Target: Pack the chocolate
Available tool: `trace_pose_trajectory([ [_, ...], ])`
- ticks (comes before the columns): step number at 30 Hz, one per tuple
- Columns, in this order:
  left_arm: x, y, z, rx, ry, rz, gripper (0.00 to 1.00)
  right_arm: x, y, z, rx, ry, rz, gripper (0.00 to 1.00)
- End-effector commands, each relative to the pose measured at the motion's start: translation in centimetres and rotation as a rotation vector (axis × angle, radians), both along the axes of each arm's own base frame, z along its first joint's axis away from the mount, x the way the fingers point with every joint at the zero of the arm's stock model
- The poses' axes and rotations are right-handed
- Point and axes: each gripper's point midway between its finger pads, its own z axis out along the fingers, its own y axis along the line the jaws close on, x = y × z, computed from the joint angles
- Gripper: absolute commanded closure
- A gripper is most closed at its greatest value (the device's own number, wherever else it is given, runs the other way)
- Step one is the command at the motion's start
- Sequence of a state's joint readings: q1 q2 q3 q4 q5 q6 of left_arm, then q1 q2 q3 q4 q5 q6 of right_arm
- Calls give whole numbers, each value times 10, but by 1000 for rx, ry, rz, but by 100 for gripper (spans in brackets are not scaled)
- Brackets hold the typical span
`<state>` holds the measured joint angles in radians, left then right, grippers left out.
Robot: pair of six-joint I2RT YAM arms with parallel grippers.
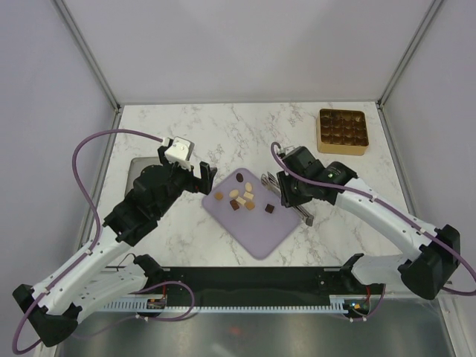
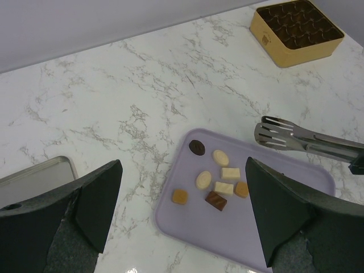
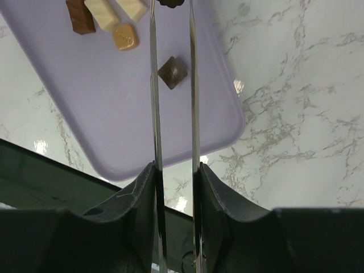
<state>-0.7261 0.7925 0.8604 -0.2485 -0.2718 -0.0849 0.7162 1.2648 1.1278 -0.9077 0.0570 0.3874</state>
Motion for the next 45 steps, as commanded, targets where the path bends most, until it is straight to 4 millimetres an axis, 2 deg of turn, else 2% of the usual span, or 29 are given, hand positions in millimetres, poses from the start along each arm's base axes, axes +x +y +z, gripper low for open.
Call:
trace_pose_trajectory([
  [1, 1, 4, 11, 7, -51, 13, 3, 28, 1, 25, -25, -103, -24, 65],
  [2, 1, 4, 12, 4, -53, 10, 3, 39, 1, 36, -22, -136, -38, 65],
  [4, 0, 4, 13, 1, -55, 9, 3, 60, -11, 41, -52, -159, -95, 65],
  [5, -1, 5, 14, 0, -56, 10, 3, 72, -12, 55, -40, -193, -116, 65],
  [6, -1, 5, 15, -4, -57, 10, 3, 83, -19, 55, -65, -204, -145, 65],
  [7, -1, 4, 15, -4, -57, 6, 3, 96, -32, 59, -82, -219, -184, 65],
  [8, -2, 5, 15, -7, -57, 5, 3, 110, -38, 72, -76, -251, -220, 65],
  [9, -2, 4, 15, -7, -57, 2, 3, 121, -43, 68, -95, -242, -242, 65],
  [10, -1, 4, 15, -9, -57, 2, 3, 134, -59, 70, -108, -246, -285, 65],
  [11, -2, 4, 15, -9, -57, 2, 3, 147, -66, 81, -98, -275, -320, 65],
  [12, -2, 4, 16, -10, -57, 0, 3, 158, -72, 76, -118, -266, -346, 65],
  [13, -2, 4, 16, -12, -60, 2, 3, 170, -89, 79, -128, -279, -401, 65],
  [15, -2, 5, 17, -11, -60, 3, 3, 191, -101, 81, -132, -291, -451, 65],
  [16, -2, 6, 17, -12, -61, 6, 3, 201, -118, 80, -134, -292, -497, 65],
  [17, -2, 6, 17, -11, -60, 6, 3, 212, -123, 86, -120, -310, -525, 65],
  [18, -3, 6, 19, -15, -65, 6, 3, 221, -129, 75, -134, -286, -541, 65],
  [19, -3, 7, 19, -14, -66, 8, 3, 229, -142, 72, -138, -280, -574, 66],
  [21, -3, 7, 19, -13, -66, 11, 3, 247, -153, 67, -136, -275, -619, 65],
  [22, -2, 7, 18, -11, -64, 12, 3, 257, -167, 71, -128, -290, -655, 65],
  [23, -2, 7, 18, -10, -64, 11, 3, 265, -173, 60, -136, -268, -675, 65],
  [25, -2, 6, 17, -8, -62, 9, 3, 275, -191, 55, -133, -260, -719, 66],
  [27, -2, 5, 17, -7, -61, 7, 3, 287, -198, 51, -116, -255, -738, 66],
  [28, -1, 6, 16, -6, -60, 10, 3, 292, -205, 55, -109, -266, -755, 66],
  [31, 0, 5, 15, 0, -58, 11, 3, 298, -218, 48, -110, -252, -776, 65],
  [33, 0, 6, 16, 0, -59, 16, 3, 300, -217, 45, -108, -247, -774, 65],
  [34, 0, 6, 15, 2, -59, 16, 3, 298, -235, 43, -112, -240, -808, 65],
  [45, 2, 6, 13, 8, -55, 17, 3, 306, -241, 23, -108, -201, -792, 64],
])
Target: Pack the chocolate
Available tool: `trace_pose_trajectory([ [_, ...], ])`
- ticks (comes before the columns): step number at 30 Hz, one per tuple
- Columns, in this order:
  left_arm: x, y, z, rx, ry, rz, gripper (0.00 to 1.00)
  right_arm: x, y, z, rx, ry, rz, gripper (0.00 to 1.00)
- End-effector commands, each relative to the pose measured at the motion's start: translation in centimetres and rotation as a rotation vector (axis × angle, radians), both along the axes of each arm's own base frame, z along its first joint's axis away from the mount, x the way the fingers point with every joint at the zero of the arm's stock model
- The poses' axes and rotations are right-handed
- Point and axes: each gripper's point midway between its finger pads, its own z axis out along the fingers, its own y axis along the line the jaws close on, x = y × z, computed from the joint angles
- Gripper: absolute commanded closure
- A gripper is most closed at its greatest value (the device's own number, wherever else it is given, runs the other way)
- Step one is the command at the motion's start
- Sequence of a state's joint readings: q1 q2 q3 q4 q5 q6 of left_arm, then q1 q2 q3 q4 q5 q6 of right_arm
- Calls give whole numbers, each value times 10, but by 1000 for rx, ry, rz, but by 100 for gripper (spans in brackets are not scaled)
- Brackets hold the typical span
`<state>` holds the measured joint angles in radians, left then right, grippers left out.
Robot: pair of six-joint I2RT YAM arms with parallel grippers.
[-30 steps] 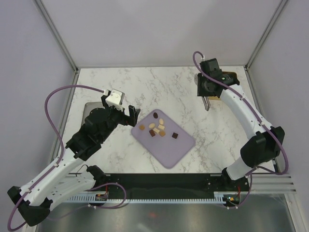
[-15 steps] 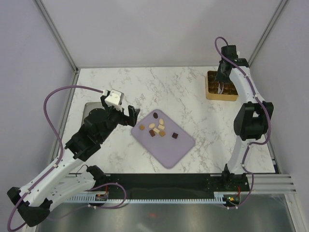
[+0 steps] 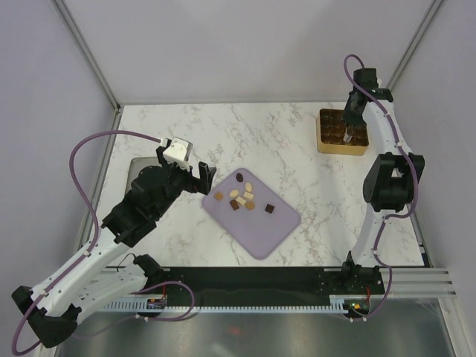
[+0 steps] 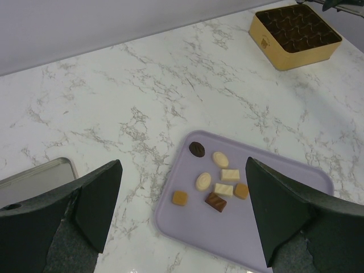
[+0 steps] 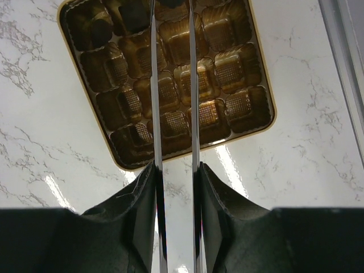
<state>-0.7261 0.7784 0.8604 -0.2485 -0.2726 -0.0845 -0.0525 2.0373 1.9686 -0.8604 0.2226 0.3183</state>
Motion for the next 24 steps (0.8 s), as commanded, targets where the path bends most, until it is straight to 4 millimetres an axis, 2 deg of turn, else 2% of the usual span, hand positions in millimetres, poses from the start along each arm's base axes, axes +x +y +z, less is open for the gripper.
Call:
trace_pose_trajectory([
  [1, 3, 4, 9, 19, -44, 18, 3, 14, 1, 7, 10, -43, 14, 63],
  [8, 3, 4, 10, 17, -46, 15, 3, 21, -1, -7, 5, -21, 18, 60],
  [16, 3, 4, 10, 16, -47, 15, 3, 24, -4, -16, -7, -5, 22, 57],
  [24, 3, 4, 9, 18, -45, 16, 3, 30, -6, -12, -8, -19, 27, 49],
])
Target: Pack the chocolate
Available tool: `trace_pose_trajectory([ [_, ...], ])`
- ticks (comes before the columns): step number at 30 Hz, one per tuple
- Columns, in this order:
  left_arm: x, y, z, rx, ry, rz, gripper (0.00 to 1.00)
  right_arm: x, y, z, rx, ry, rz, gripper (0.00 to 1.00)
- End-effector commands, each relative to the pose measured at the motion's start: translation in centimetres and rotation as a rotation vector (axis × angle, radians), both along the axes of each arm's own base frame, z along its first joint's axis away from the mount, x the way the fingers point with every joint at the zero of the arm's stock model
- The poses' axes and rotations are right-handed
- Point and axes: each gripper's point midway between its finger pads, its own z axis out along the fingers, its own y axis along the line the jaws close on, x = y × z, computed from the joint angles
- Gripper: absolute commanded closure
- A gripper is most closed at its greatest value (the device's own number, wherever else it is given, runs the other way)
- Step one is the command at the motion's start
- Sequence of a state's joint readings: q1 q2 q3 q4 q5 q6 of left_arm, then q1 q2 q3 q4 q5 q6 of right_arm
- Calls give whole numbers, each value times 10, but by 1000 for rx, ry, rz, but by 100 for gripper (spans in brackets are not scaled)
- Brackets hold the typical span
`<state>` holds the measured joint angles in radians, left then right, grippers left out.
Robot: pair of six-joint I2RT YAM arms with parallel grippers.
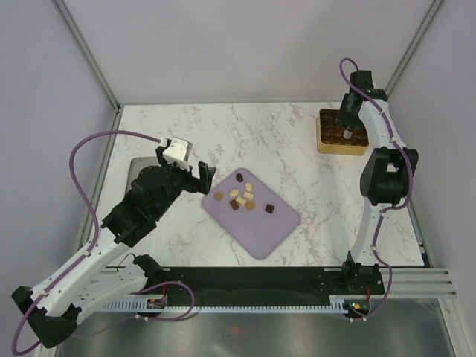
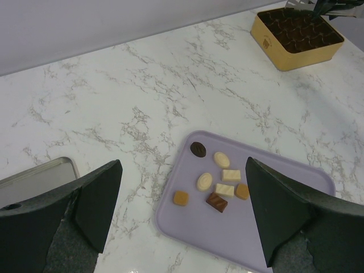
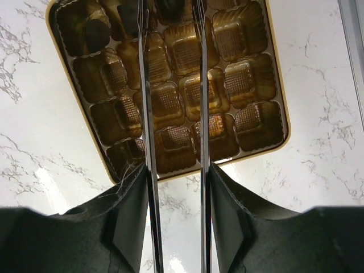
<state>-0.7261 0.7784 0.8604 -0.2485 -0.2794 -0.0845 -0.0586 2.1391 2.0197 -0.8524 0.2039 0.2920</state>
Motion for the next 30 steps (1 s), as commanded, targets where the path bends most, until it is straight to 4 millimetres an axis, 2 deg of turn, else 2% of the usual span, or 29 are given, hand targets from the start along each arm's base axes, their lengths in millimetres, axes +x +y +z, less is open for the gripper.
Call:
trace_pose_trajectory([
  [1, 3, 3, 9, 18, -44, 11, 3, 15, -4, 22, -11, -73, 3, 48],
  [6, 3, 4, 9, 19, -45, 12, 3, 13, -2, 28, -2, -81, 10, 48],
  [11, 3, 4, 9, 20, -44, 14, 3, 4, 5, 53, 11, -123, 26, 49],
  [16, 3, 3, 8, 20, -42, 14, 3, -15, 36, 75, 37, -154, 83, 49],
  [17, 3, 4, 9, 20, -44, 15, 3, -22, 55, 69, 41, -134, 121, 50],
  [18, 3, 4, 9, 19, -45, 15, 3, -28, 65, 78, 45, -150, 140, 50],
  [19, 3, 4, 9, 21, -44, 17, 3, -34, 75, 78, 46, -145, 167, 50],
  [20, 3, 5, 9, 20, -45, 18, 3, -40, 98, 78, 45, -139, 216, 50],
  [22, 3, 4, 10, 17, -46, 17, 3, -58, 116, 78, 45, -130, 259, 50],
  [23, 3, 4, 10, 17, -45, 14, 3, -69, 137, 68, 49, -106, 309, 50],
  [24, 1, 4, 12, 11, -51, 8, 3, -79, 148, 77, 53, -126, 339, 50],
  [25, 1, 4, 11, 10, -49, 7, 3, -87, 157, 76, 60, -124, 366, 50],
  [26, 1, 4, 11, 9, -50, 5, 3, -103, 174, 64, 64, -88, 416, 50],
  [27, 1, 4, 11, 9, -50, 7, 3, -115, 182, 73, 73, -110, 443, 50],
  [28, 1, 4, 10, 10, -49, 7, 3, -125, 189, 71, 78, -103, 472, 50],
  [29, 1, 3, 11, 9, -50, 4, 3, -143, 201, 55, 82, -61, 520, 50],
  [30, 1, 2, 10, 9, -46, 1, 3, -156, 205, 60, 86, -73, 542, 50],
])
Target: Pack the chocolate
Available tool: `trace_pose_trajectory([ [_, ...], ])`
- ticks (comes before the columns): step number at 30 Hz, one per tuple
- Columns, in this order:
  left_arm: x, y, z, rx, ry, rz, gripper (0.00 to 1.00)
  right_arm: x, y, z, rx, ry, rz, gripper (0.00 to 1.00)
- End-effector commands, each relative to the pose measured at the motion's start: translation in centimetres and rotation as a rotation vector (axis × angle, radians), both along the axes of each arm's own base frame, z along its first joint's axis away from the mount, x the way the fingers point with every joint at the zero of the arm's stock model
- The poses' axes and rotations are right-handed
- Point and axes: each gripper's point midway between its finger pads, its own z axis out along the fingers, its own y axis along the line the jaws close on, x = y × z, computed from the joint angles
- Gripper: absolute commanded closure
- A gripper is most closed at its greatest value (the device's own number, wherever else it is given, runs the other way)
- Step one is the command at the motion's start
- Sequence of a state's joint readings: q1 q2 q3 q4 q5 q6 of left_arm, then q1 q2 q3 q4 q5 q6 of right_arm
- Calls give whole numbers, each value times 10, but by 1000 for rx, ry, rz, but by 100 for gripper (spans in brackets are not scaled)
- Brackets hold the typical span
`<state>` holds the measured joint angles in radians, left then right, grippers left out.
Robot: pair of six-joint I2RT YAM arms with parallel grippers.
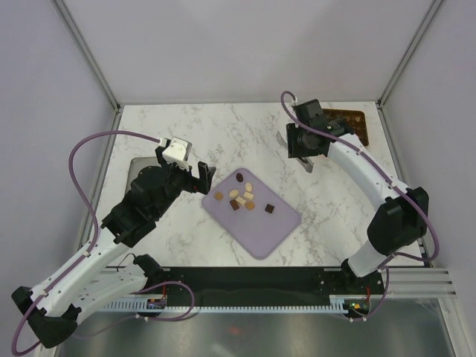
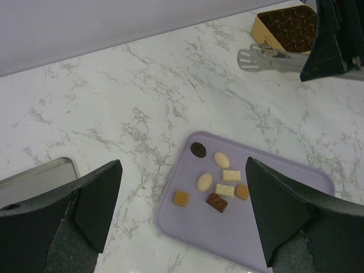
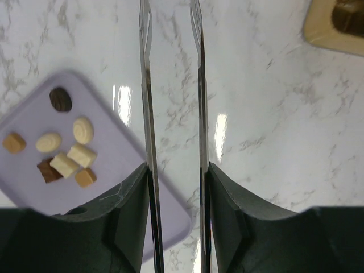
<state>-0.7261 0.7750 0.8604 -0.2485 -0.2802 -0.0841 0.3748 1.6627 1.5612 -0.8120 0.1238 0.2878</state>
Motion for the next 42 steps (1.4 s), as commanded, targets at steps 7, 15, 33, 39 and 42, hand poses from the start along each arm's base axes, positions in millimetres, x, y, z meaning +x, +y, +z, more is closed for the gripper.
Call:
trace_pose_trajectory([
  [7, 0, 1, 9, 6, -41, -5, 3, -114, 38, -14, 15, 72, 214, 51],
  [15, 1, -1, 8, 8, -38, -13, 3, -187, 40, -46, -73, 186, 344, 50],
  [33, 3, -2, 4, 17, -30, -10, 3, -219, 40, -65, -42, 234, 396, 47],
  [39, 3, -3, 3, 21, -25, -12, 3, -219, 43, -70, -38, 241, 408, 47],
  [42, 3, -2, 2, 24, -25, -9, 3, -220, 48, -72, -23, 253, 421, 47],
])
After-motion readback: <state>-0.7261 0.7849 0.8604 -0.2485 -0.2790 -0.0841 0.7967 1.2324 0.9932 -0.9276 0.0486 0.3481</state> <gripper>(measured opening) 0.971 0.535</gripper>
